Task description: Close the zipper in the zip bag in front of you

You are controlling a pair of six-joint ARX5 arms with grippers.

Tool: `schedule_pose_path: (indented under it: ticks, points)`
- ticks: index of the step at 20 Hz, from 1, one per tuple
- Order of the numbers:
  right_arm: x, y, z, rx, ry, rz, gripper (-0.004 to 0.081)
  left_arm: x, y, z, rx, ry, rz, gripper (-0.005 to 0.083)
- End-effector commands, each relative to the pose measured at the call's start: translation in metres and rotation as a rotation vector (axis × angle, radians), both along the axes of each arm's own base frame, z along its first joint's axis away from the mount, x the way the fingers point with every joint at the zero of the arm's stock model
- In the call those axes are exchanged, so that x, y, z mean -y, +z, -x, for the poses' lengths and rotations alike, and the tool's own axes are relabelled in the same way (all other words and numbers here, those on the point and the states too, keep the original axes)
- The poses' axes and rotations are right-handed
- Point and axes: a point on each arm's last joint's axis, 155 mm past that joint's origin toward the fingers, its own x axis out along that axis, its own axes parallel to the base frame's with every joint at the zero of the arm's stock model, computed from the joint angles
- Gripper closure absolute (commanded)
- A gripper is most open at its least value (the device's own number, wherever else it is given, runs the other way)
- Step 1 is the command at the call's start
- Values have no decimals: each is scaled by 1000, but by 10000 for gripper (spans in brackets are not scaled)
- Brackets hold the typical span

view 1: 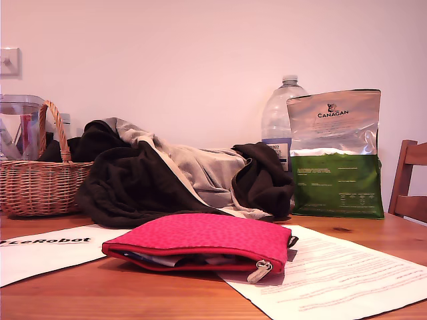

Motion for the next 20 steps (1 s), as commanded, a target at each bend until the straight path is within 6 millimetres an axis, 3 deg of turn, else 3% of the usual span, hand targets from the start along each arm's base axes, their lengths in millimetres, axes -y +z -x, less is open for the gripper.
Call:
schedule_pose_path:
  ticks: [1, 13, 16, 20]
  points:
    - [-1, -2, -2, -1, 6, 7, 780, -5, -47, 20, -192, -3, -51, 793]
    - [-1, -2, -2, -1, 6, 7, 780, -10, -48, 18, -185, 24, -71, 793]
    - [-2, -2, -1, -2, 10, 3, 780, 2, -29, 12, -130, -13, 4, 793]
    - [-22, 9, 0, 26, 101, -96, 780, 26, 1, 13, -53, -122, 122, 793]
